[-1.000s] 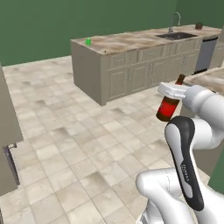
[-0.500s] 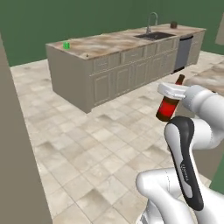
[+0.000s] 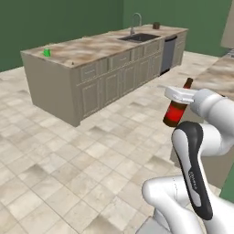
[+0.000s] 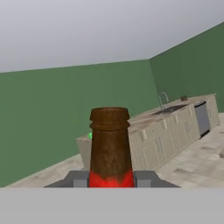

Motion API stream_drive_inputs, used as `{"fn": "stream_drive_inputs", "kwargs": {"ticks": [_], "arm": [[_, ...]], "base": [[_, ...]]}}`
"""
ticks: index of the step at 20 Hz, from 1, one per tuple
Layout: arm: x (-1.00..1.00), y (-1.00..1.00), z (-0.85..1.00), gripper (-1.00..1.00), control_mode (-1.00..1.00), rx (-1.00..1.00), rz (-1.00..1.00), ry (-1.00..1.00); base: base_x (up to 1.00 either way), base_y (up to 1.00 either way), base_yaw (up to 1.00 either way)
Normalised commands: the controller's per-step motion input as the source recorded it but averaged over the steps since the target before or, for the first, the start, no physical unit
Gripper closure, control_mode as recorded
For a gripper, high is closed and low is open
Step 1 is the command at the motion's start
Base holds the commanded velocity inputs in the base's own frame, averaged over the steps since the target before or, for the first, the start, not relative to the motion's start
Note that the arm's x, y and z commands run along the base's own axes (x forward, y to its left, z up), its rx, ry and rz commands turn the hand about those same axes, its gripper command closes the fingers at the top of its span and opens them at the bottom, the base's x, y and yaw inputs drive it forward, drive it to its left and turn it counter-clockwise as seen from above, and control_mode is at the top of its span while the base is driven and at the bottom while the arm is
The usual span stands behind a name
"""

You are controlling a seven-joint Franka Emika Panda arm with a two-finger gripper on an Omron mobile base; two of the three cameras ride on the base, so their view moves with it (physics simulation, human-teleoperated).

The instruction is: Open the cabinet directly in front. Then move the beer and the mug to the dining counter with the jar on it.

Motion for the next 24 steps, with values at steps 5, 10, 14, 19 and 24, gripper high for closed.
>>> {"fn": "stream_drive_inputs", "kwargs": {"ticks": [5, 10, 14, 19, 24], "arm": [[0.0, 0.0, 0.0, 1.0, 1.0, 0.0, 0.0, 0.0], [0.0, 0.0, 0.0, 1.0, 1.0, 0.0, 0.0, 0.0], [0.0, 0.0, 0.0, 1.0, 1.0, 0.0, 0.0, 0.0], [0.0, 0.0, 0.0, 1.0, 1.0, 0.0, 0.0, 0.0], [0.0, 0.0, 0.0, 1.0, 1.0, 0.0, 0.0, 0.0]], "base": [[0.29, 0.72, -0.32], [0.22, 0.8, -0.32], [0.09, 0.81, -0.31], [0.04, 0.86, -0.31], [0.12, 0.92, -0.31]]}}
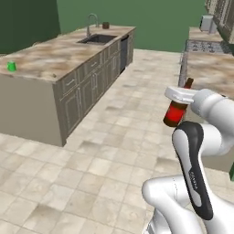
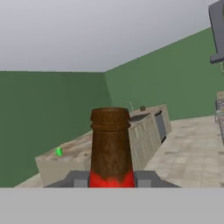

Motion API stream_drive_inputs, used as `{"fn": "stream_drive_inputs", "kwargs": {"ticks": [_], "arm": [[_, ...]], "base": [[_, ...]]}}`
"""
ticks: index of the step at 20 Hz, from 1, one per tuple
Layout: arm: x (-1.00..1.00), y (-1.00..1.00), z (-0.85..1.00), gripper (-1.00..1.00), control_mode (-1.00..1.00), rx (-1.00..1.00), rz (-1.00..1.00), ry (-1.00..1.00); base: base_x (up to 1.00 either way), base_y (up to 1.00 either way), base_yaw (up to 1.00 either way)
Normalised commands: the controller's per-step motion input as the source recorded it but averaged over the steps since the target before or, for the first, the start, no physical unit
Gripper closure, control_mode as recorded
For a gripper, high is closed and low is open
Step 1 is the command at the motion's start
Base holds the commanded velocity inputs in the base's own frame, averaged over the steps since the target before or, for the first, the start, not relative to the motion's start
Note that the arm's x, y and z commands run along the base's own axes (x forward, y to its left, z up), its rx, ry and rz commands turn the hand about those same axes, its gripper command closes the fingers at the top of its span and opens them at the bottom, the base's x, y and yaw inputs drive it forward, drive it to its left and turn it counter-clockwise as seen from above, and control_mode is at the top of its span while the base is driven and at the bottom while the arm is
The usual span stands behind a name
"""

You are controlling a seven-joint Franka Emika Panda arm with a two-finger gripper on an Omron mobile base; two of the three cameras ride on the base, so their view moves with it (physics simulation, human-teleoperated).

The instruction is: Open the cabinet directly in front. Then move the beer and the mug to the dining counter with the jar on it.

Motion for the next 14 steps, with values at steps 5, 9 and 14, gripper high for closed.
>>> {"fn": "stream_drive_inputs", "kwargs": {"ticks": [5, 9, 14], "arm": [[0.0, 0.0, 0.0, 1.0, 1.0, 0.0, 0.0, 0.0], [0.0, 0.0, 0.0, 1.0, 1.0, 0.0, 0.0, 0.0], [0.0, 0.0, 0.0, 1.0, 1.0, 0.0, 0.0, 0.0]], "base": [[0.2, 0.91, -0.29], [0.22, 0.89, -0.28], [0.17, 0.92, -0.29]]}}
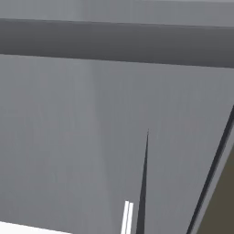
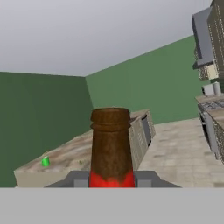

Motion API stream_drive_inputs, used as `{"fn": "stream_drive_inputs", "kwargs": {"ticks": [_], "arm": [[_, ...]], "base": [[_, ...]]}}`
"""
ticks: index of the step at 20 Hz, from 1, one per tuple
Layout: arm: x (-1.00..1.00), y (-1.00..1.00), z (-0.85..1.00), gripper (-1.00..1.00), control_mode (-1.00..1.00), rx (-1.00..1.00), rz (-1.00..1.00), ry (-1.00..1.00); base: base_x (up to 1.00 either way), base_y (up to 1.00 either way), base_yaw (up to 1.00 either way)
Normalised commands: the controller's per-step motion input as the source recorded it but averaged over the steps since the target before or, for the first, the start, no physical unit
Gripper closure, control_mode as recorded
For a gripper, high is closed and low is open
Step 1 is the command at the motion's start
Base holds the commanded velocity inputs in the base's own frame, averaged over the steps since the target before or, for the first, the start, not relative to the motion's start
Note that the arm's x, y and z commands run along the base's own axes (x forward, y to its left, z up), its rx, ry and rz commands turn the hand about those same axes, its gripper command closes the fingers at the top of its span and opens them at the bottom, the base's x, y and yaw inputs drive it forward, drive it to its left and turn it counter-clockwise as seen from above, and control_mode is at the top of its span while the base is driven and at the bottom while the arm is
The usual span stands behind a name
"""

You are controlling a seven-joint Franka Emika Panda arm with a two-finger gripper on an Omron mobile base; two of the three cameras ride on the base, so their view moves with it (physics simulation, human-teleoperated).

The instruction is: Open the cabinet directly in front. Then move the beer and the mug to the dining counter with the jar on it.

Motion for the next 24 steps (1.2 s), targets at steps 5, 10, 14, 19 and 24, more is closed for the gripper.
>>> {"fn": "stream_drive_inputs", "kwargs": {"ticks": [5, 10, 14, 19, 24], "arm": [[0.0, 0.0, 0.0, 1.0, 1.0, 0.0, 0.0, 0.0], [0.0, 0.0, 0.0, 1.0, 1.0, 0.0, 0.0, 0.0], [0.0, 0.0, 0.0, 1.0, 1.0, 0.0, 0.0, 0.0], [0.0, 0.0, 0.0, 1.0, 1.0, 0.0, 0.0, 0.0], [0.0, 0.0, 0.0, 1.0, 1.0, 0.0, 0.0, 0.0]], "base": [[0.16, 0.95, -0.29], [0.52, 0.87, -0.23], [1.0, 0.58, -0.01], [0.93, 0.32, 0.12], [0.69, 0.32, 0.25]]}}
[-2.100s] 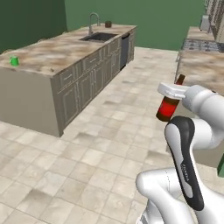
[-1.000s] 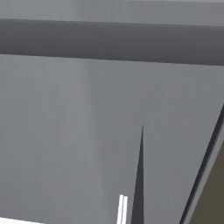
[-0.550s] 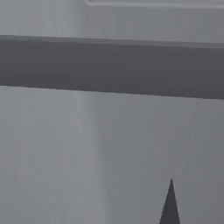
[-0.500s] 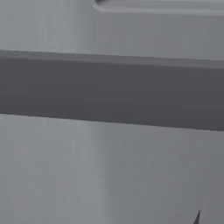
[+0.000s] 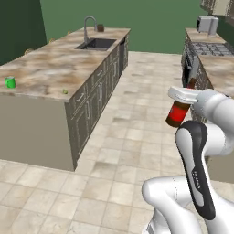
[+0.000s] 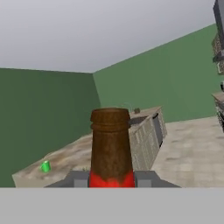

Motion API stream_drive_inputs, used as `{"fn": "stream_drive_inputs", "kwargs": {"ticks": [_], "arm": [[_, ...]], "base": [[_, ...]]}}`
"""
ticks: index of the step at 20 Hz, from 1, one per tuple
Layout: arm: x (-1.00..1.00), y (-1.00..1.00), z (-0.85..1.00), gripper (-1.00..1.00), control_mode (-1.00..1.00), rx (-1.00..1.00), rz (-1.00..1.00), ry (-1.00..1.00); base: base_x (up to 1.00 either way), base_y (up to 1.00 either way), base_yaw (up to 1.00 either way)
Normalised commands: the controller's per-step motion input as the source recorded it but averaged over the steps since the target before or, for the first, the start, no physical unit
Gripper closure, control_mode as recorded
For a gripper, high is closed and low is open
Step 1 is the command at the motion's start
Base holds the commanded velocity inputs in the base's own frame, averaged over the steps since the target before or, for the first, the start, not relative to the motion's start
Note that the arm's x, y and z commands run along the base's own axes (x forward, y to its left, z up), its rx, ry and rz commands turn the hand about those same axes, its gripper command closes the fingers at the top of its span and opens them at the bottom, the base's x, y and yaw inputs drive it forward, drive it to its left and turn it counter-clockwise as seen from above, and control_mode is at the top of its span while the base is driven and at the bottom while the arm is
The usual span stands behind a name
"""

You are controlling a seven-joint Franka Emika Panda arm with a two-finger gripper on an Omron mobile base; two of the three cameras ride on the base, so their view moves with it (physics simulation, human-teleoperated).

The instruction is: Open the cabinet directly in front. Then move the beer and the mug to the dining counter with the jar on it.

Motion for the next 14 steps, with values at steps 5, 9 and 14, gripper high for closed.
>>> {"fn": "stream_drive_inputs", "kwargs": {"ticks": [5, 9, 14], "arm": [[0.0, 0.0, 0.0, 1.0, 1.0, 0.0, 0.0, 0.0], [0.0, 0.0, 0.0, 1.0, 1.0, 0.0, 0.0, 0.0], [0.0, 0.0, 0.0, 1.0, 1.0, 0.0, 0.0, 0.0]], "base": [[0.64, 0.43, 0.3], [0.62, 0.44, 0.25], [0.68, 0.44, 0.23]]}}
